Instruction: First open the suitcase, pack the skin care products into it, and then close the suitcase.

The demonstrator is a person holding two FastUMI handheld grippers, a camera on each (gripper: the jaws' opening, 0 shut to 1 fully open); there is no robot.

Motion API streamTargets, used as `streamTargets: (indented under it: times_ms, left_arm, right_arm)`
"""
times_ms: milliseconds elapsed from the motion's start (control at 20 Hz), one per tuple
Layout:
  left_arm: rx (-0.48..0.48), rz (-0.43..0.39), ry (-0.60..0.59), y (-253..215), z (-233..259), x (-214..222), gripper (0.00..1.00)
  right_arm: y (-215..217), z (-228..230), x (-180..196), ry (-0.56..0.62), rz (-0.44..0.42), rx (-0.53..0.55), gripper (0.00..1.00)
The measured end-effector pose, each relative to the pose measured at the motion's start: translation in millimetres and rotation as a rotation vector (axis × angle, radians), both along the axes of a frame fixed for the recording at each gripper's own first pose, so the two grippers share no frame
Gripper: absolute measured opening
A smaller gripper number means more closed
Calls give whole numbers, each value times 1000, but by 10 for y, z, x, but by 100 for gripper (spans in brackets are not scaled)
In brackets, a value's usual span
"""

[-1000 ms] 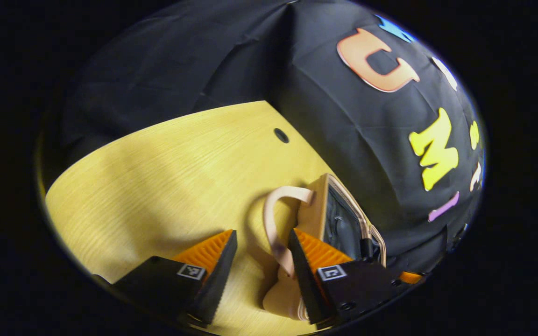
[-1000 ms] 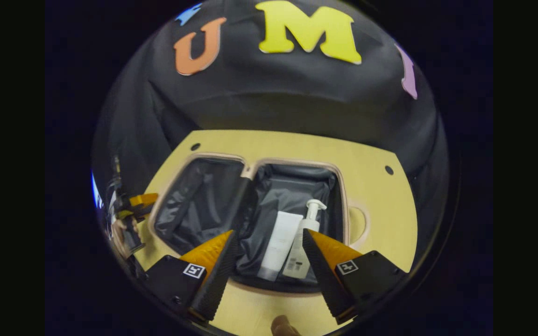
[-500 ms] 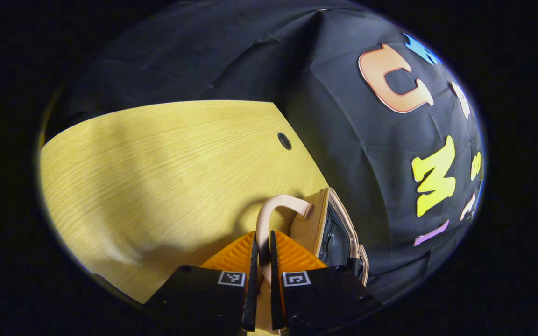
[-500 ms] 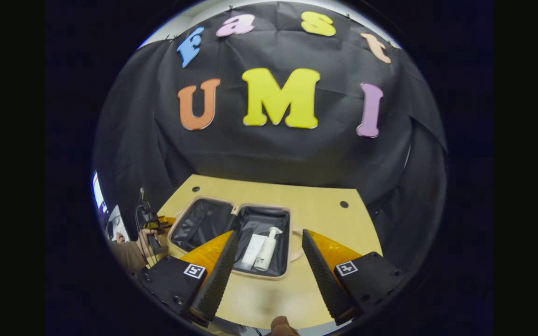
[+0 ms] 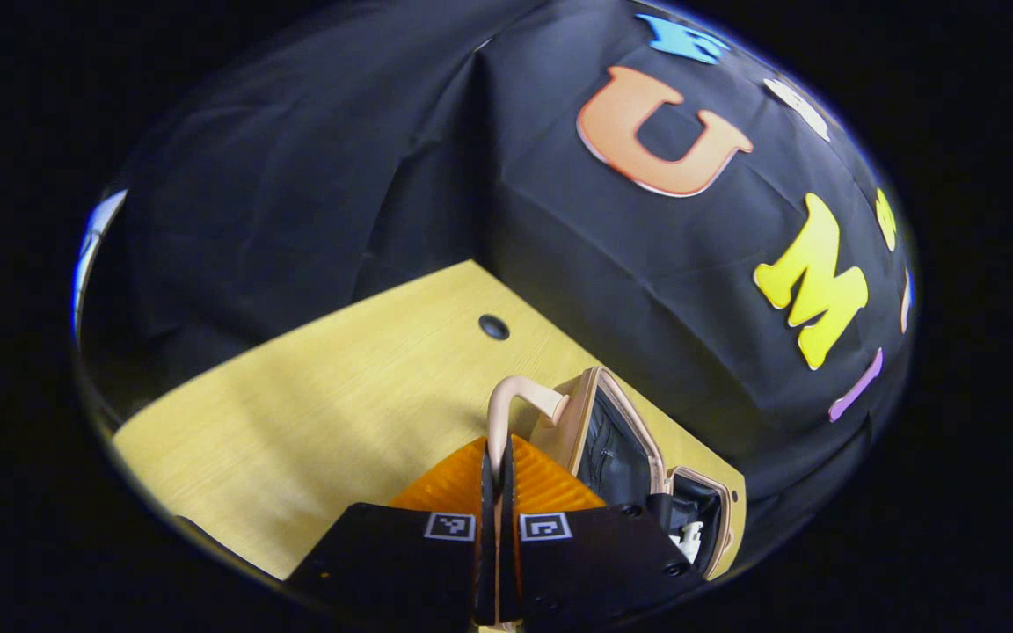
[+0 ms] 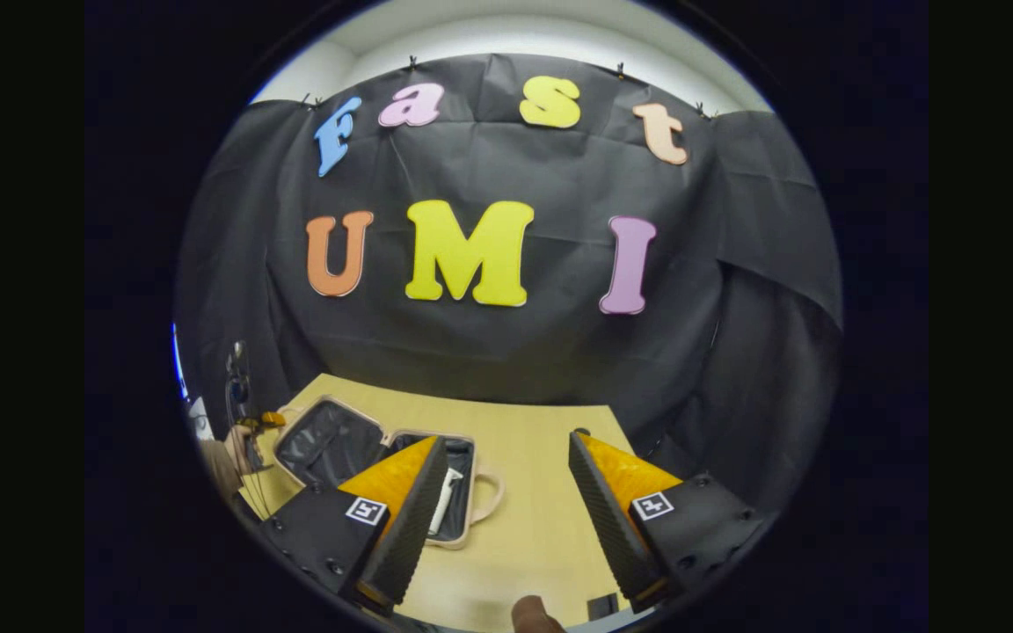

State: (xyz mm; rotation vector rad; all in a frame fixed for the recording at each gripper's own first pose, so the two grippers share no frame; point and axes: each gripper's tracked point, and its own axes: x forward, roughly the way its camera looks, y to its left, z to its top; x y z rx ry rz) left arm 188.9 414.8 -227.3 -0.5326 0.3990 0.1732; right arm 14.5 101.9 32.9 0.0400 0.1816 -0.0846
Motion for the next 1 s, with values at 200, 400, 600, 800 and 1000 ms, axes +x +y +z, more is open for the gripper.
streamTargets:
  times_ms: [200, 400, 600, 800, 1000]
  left_arm:
    - [287, -32, -101, -508, 882, -83, 4]
    - [541, -97, -215, -1487, 1497, -331, 4]
    - [680, -159, -261, -2488, 1844, -561, 4]
    - [716, -216, -250, -3382, 1545, -528, 4]
    - [762, -296, -212, -4080, 1155, -440, 4]
  right_arm:
    - [-194, -23, 8, -51, 27, 18, 82]
    - [-459, -80, 47, -52, 33, 11, 81]
    - [-690, -135, 64, -51, 56, 48, 81]
    - [-1045, -316, 4, -41, 74, 47, 81]
    - [-1384, -529, -118, -18, 85, 57, 81]
